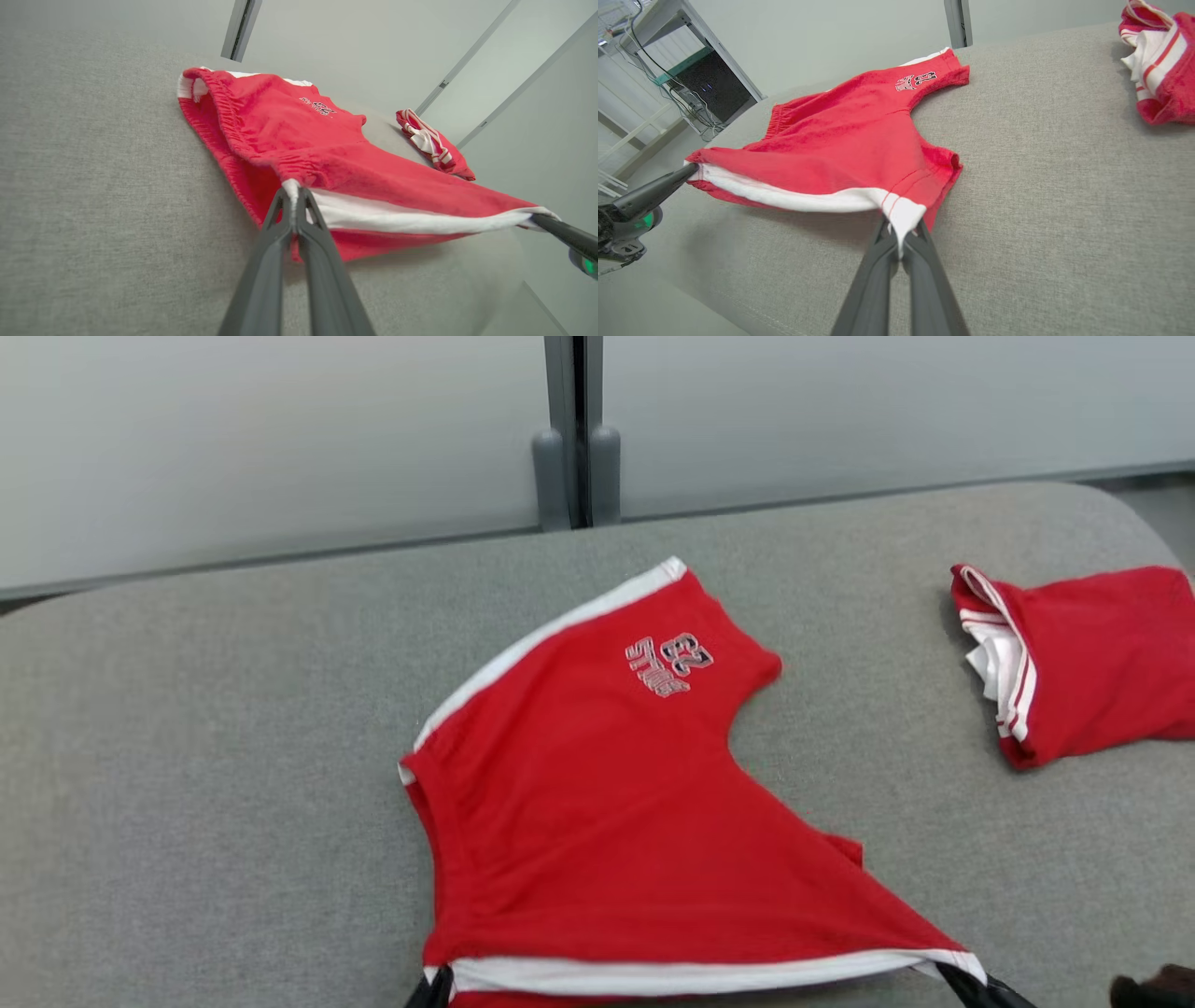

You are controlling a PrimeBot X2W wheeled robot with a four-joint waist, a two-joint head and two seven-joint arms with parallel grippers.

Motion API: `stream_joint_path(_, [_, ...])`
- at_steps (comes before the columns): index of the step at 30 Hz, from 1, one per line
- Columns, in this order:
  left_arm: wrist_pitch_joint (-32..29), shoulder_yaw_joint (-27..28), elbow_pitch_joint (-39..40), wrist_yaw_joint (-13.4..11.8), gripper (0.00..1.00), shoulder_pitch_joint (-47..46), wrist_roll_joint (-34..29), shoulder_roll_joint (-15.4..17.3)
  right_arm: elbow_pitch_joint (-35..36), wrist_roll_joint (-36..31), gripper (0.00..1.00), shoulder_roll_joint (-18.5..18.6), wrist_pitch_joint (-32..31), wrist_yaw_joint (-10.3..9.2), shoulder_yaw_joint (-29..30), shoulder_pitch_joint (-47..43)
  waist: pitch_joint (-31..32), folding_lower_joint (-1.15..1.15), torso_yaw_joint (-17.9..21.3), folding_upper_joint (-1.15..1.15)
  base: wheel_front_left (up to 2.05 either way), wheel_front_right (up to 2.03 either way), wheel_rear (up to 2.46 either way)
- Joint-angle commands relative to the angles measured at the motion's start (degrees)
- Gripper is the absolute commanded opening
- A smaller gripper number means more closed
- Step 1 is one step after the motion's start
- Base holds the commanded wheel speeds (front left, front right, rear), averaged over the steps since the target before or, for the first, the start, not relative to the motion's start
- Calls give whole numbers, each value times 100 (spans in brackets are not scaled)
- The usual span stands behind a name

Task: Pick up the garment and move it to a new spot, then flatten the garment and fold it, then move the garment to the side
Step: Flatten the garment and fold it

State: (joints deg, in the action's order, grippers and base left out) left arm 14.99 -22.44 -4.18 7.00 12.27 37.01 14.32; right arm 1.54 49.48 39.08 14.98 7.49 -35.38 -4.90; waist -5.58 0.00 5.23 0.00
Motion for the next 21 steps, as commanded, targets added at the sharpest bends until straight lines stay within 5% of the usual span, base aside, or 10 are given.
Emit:
stream_joint_path(1, [24,48,57,-9,0,99,-18,18,73,70,0,88,26,0,134,-141,431,0,-206,0,0,0,0])
stream_joint_path(8, [24,-71,403,31,0,153,-164,-81,505,139,0,303,-102,0,617,-463,-3,0,-553,0,0,0,0])
stream_joint_path(21, [-407,-348,-11,52,0,-2336,9,-623,-182,339,0,735,-1576,0,310,2906,-1655,0,-1448,0,0,0,0])
